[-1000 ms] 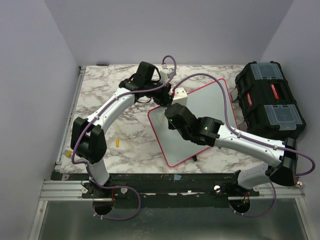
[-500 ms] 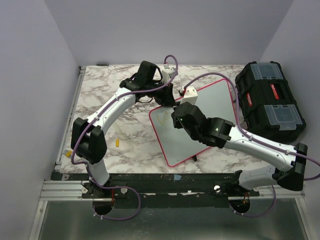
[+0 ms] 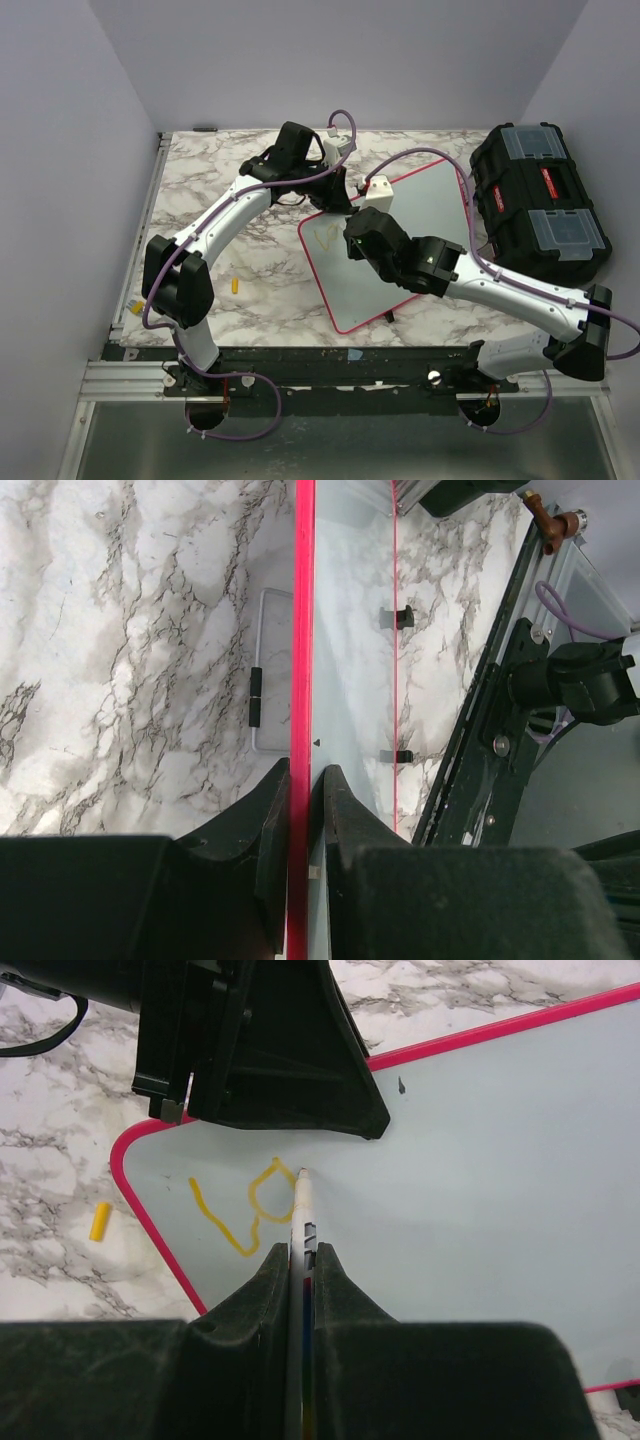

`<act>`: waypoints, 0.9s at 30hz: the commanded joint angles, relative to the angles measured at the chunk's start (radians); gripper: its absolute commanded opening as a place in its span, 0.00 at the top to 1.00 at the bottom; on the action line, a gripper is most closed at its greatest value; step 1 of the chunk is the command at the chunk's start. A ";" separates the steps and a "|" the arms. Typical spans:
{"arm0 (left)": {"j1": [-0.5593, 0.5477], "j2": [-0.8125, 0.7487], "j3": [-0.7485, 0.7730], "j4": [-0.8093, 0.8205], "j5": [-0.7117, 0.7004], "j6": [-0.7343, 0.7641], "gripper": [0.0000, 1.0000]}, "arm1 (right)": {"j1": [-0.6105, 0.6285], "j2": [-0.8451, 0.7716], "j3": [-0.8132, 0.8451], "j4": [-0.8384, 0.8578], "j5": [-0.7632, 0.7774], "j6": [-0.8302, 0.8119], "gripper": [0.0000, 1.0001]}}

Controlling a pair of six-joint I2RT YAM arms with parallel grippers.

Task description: Write a sentence on the whiteboard

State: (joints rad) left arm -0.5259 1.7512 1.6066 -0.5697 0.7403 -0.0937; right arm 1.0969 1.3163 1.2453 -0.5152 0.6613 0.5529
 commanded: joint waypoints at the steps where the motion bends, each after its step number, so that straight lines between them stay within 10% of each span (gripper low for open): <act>1: -0.013 -0.030 0.016 0.008 -0.051 0.068 1.00 | -0.003 0.017 0.012 0.005 0.043 0.010 0.99; 27: -0.018 -0.031 0.020 0.004 -0.053 0.070 1.00 | -0.014 0.032 -0.070 0.008 0.006 0.045 0.99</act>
State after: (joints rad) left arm -0.5259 1.7512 1.6066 -0.5751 0.7284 -0.0875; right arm 1.0908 1.3460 1.2270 -0.4900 0.6830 0.5613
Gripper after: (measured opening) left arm 0.153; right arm 0.118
